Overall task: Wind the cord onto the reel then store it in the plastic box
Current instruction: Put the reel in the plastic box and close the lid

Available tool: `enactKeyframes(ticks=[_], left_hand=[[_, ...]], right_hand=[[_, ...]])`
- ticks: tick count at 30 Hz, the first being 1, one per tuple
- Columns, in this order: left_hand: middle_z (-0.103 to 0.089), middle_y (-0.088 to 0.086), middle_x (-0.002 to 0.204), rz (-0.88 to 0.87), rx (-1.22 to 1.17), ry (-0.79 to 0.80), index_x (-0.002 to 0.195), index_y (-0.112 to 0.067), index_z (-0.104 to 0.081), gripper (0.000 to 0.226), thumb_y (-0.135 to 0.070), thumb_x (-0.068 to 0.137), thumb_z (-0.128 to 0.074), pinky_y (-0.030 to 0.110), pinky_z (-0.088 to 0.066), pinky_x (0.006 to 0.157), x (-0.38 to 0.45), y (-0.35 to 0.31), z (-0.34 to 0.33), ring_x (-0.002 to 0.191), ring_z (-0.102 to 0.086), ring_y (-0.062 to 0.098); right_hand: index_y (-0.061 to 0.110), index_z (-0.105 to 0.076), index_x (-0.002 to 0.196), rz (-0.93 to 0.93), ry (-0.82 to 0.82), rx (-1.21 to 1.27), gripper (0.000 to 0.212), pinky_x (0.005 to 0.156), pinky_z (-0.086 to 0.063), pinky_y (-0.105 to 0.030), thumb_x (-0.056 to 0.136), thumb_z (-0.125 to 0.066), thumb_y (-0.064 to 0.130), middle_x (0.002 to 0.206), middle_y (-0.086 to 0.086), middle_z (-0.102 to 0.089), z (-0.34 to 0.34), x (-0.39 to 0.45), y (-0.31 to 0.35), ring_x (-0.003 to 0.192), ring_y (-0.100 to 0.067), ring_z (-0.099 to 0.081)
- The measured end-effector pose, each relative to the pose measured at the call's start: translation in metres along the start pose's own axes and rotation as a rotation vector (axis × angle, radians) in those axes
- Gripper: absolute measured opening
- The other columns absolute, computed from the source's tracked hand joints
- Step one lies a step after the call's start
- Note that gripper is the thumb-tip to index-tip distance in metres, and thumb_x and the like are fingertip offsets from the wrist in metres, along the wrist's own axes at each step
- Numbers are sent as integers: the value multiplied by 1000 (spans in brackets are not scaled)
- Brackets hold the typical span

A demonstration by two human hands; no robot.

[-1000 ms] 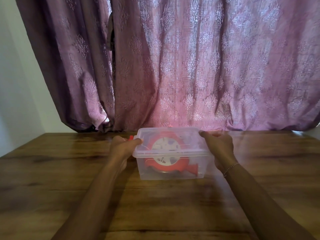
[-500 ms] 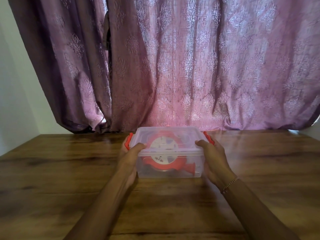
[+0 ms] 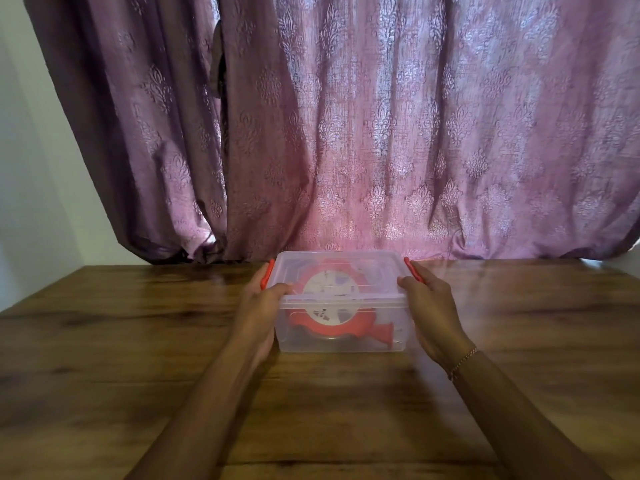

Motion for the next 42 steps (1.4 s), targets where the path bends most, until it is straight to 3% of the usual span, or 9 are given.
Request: enactKeyframes(ticks=[5,9,12,17,22,25,28,36,42], left_hand=[[-73,2,103,-20,48,-25,109,-32,-62,38,2,94,-62,41,-62,78,5,3,1,95,-73,25],[-72,2,112,-55,111,-50,136,-28,-57,47,-5,96,-63,38,-63,75,4,4,3,98,-73,23],[-71,-5,104,-100,154,-87,132,-27,-59,43,-5,96,-62,25,-59,61,1,1,9,91,-71,15],[-68,-6,97,-172,250,-214,126,-20,-62,36,-4,95,-66,12,-52,48,-8,-12,48,84,-67,11],[-67,1,119,-196,341,-426,133,-18,-57,49,-22,89,-79,17,-55,61,-33,-28,118,91,-65,13],[-63,-4,127,-198,420,-535,139,-20,-52,77,-37,74,-91,19,-51,75,-53,-37,163,104,-60,16],[-61,-12,120,-234,439,-606,136,-26,-50,89,-35,61,-98,16,-48,81,-77,-45,207,106,-60,10],[-63,-7,127,-415,568,-908,137,-25,-45,101,-35,54,-102,18,-54,83,-127,-55,304,111,-63,12],[-66,-5,131,-466,647,-1081,140,-26,-47,104,-49,49,-93,40,-59,98,-143,-53,350,120,-66,16]], right_hand=[[25,-50,144,10,15,-52,61,101,-51,-50,83,-55,30,137,6,-59,0,2,-1,120,-23,-60],[21,-51,124,1,-36,-67,35,84,-58,-46,90,-59,24,119,0,-61,-1,5,-3,101,-20,-64],[19,-56,119,61,-99,-147,29,70,-50,-28,92,-62,24,111,4,-63,-8,7,0,92,-9,-60],[21,-64,129,104,3,-273,34,84,-58,-41,98,-56,33,114,3,-68,-50,3,7,96,-16,-62],[39,-68,119,45,338,-313,38,91,-56,-51,85,-59,55,120,6,-70,-130,-2,5,105,-21,-66],[40,-68,107,-1,523,-256,18,86,-59,-49,89,-63,41,105,7,-74,-188,-13,2,95,-19,-72],[33,-59,112,-59,646,-217,30,74,-61,-53,84,-67,42,106,0,-70,-251,-34,-3,91,-24,-72],[29,-60,108,69,812,-170,51,79,-60,-49,70,-74,60,106,5,-70,-392,-98,-10,94,-21,-69],[23,-66,123,242,814,-302,63,95,-51,-37,79,-62,67,120,3,-69,-463,-128,-2,109,-24,-64]])
Point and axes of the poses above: each hand's wrist, its own x-axis towards the middle knuckle, its own z-axis out of the back of the hand, y = z × x, the point moved 2 cm from there along x, towards the middle knuckle
